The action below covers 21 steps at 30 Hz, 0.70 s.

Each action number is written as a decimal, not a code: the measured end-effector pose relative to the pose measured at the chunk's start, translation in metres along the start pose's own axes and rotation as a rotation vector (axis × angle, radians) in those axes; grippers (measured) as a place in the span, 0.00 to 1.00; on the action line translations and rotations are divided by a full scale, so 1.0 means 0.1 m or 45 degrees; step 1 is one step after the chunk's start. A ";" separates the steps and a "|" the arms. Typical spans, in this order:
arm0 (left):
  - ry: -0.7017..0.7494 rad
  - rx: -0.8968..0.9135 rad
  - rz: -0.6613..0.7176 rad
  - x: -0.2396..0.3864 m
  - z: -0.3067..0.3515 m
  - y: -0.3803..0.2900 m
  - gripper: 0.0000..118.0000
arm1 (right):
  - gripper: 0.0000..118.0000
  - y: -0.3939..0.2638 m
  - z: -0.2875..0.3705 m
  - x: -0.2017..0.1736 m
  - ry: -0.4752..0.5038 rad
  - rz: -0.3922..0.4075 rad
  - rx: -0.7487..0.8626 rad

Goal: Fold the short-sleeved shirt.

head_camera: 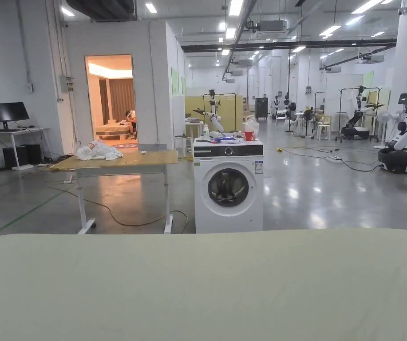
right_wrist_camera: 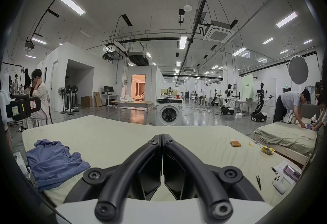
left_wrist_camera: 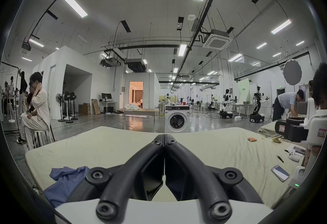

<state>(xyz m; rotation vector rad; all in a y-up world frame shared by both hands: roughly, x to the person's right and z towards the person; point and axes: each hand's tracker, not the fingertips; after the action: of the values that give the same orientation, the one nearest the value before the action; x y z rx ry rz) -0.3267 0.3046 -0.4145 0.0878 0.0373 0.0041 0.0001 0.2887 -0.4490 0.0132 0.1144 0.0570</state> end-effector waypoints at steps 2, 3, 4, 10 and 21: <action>0.002 0.003 -0.002 -0.01 0.00 0.00 0.00 | 0.00 0.00 0.00 0.00 -0.003 0.005 -0.001; 0.003 0.004 -0.003 -0.01 0.00 0.01 0.00 | 0.00 0.00 0.00 0.00 -0.004 0.006 0.000; 0.006 0.004 -0.005 -0.01 0.00 0.00 0.00 | 0.00 0.00 0.00 0.01 -0.006 0.008 0.002; 0.015 -0.005 -0.003 -0.02 -0.02 0.00 0.00 | 0.00 0.00 0.00 0.02 -0.014 0.002 0.004; -0.175 -0.163 -1.719 0.19 -0.24 -0.75 0.00 | 0.00 -0.48 -0.14 -0.29 0.023 1.547 -0.082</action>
<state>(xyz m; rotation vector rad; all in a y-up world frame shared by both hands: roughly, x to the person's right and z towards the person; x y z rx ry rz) -0.3085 0.2318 -0.4461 -0.0793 -0.0472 -1.3465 -0.0277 0.2388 -0.4605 0.0162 0.1086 1.2743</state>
